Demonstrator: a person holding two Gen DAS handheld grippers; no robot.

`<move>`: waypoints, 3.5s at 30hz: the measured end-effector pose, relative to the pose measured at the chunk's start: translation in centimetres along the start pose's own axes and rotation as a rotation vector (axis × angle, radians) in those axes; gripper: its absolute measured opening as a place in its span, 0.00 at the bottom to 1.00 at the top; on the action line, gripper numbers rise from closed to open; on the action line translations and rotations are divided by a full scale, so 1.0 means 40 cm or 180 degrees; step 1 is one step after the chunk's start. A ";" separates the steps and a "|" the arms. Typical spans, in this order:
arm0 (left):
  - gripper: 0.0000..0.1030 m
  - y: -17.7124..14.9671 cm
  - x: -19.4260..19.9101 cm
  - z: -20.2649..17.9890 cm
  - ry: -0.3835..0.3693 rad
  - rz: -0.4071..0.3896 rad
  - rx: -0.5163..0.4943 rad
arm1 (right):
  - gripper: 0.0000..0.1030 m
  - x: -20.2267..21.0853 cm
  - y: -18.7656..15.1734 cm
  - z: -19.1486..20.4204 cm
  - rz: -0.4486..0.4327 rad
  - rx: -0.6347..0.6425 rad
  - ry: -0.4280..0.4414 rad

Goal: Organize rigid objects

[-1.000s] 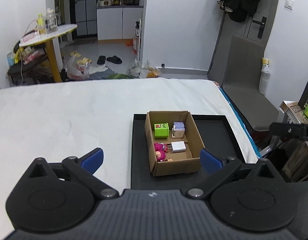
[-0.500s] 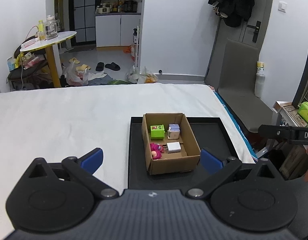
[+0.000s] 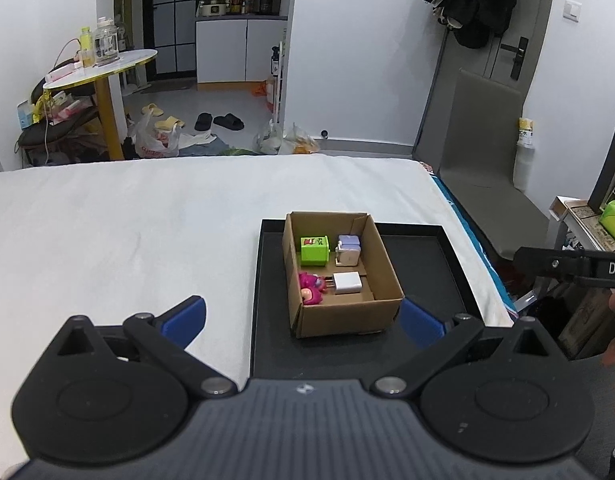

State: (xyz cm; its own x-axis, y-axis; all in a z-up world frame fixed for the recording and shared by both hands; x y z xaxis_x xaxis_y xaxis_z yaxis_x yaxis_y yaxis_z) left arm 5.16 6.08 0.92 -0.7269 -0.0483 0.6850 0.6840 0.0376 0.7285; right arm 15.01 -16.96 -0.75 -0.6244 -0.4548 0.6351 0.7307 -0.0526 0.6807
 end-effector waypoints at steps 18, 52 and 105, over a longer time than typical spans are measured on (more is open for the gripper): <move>1.00 0.000 0.017 0.015 0.0034 -0.0044 0.0118 | 1.00 -0.011 -0.014 0.013 0.0063 0.0090 -0.0033; 1.00 0.005 0.030 0.018 0.0072 -0.0051 0.0114 | 1.00 -0.006 -0.018 0.017 0.0063 0.0120 -0.0018; 1.00 -0.005 0.026 0.016 0.0019 -0.0025 0.0110 | 1.00 -0.007 -0.017 0.016 0.0130 0.0182 -0.0077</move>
State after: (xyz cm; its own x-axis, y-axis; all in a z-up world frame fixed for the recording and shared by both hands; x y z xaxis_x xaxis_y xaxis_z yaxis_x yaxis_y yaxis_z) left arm 4.22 6.67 1.52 -0.7318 -0.0546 0.6794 0.6757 0.0719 0.7336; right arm 14.50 -16.22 -1.14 -0.6014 -0.4338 0.6709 0.7391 0.0168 0.6734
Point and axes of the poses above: each gripper's, at about its wrist camera, not at the fingertips, and x roughly against the way its jaws point, z to its left, y to its top, the point moved 8 cm from there along -x, roughly the way its jaws point, and after that the axes turned 8 degrees about -x, right-handed, at the moved point
